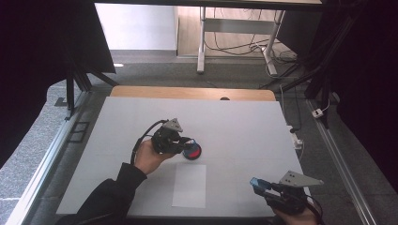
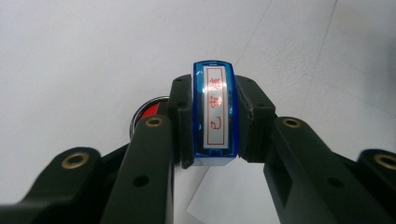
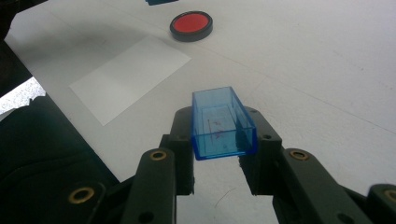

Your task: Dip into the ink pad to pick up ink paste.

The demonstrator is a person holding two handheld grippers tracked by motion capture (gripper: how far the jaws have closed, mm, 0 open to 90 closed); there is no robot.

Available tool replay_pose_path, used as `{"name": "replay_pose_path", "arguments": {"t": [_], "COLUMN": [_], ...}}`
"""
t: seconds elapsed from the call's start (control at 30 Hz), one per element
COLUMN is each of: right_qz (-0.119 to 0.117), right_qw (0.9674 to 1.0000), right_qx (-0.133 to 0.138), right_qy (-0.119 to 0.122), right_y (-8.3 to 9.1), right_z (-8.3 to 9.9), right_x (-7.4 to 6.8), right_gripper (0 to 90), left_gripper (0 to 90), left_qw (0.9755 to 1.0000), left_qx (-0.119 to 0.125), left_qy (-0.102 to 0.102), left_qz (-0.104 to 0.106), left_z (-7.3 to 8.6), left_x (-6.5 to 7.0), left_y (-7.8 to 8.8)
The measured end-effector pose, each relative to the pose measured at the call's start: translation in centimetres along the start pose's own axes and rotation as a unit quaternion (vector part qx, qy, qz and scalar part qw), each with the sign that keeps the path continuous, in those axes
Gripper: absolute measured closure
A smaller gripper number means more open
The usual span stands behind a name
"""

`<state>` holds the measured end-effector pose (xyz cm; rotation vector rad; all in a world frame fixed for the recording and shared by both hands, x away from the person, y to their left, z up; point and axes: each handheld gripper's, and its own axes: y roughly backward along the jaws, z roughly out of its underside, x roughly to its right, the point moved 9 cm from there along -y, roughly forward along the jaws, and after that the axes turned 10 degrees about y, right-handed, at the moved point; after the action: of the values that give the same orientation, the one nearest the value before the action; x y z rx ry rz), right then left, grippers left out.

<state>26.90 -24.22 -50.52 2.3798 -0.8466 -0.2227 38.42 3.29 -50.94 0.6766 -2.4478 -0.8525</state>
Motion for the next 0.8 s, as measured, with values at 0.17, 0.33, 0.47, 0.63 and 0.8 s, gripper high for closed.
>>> {"name": "replay_pose_path", "arguments": {"t": [0.17, 0.33, 0.47, 0.63, 0.8], "right_qz": [0.001, 0.0, 0.001, 0.001, 0.002], "right_qw": [1.0, 1.0, 1.0, 1.0, 1.0], "right_qx": [-0.001, -0.001, -0.004, -0.005, -0.005], "right_qy": [0.0, 0.0, -0.001, -0.002, -0.002], "right_y": [0.0, 0.0, 0.0, -0.1, -0.1], "right_z": [0.0, 0.0, 0.0, 0.1, 0.1], "right_x": [0.0, 0.0, 0.0, 0.1, 0.1], "right_gripper": [68.1, 68.1, 68.2, 68.1, 68.2], "left_gripper": [70.8, 70.7, 70.8, 70.8, 70.8], "left_qw": [1.0, 0.9999, 0.9998, 0.9996, 0.999], "left_qx": [0.006, 0.01, 0.009, -0.008, -0.022], "left_qy": [0.0, 0.005, 0.012, 0.018, 0.023], "left_qz": [0.002, -0.004, -0.009, -0.019, -0.031], "left_z": [0.0, -0.2, -0.3, 0.1, 0.4], "left_x": [0.2, -0.2, -0.9, -1.8, -2.4], "left_y": [0.6, 0.4, -0.4, -2.1, -3.3]}}
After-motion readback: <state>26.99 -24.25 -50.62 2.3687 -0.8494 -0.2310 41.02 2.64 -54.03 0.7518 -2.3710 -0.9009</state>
